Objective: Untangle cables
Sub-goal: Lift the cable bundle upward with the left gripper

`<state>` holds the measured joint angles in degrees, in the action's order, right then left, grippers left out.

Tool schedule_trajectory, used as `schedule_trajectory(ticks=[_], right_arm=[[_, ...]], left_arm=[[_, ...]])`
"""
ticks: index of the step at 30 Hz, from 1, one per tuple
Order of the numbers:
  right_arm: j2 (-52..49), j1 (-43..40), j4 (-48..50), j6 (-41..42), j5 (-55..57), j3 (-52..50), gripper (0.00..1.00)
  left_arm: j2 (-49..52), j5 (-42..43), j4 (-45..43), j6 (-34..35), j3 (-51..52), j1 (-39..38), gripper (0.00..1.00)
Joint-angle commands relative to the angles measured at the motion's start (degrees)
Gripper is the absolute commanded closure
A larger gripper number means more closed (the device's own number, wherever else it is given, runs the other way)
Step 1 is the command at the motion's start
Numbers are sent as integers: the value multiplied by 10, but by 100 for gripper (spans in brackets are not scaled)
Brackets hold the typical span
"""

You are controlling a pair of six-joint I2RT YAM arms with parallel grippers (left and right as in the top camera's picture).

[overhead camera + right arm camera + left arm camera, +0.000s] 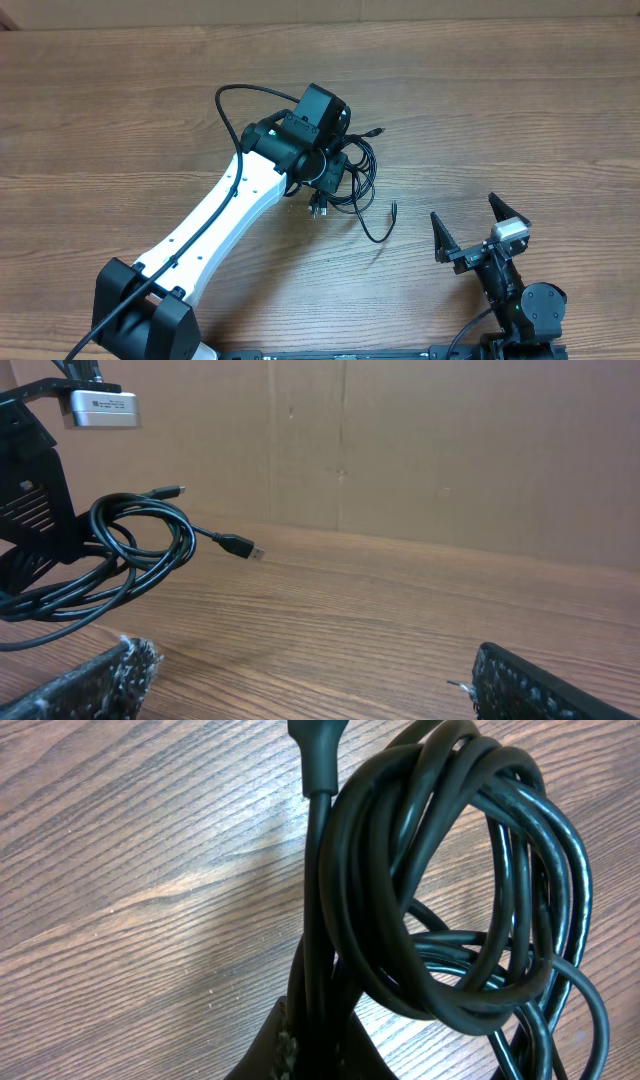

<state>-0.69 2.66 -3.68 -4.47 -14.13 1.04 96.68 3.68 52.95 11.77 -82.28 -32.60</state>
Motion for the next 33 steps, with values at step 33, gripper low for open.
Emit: schedule_trajectory(ticks=[33], right_arm=[[1, 0, 3, 0, 6, -6, 0]], left_arm=[[-1, -18, 2, -15, -77, 8, 96]])
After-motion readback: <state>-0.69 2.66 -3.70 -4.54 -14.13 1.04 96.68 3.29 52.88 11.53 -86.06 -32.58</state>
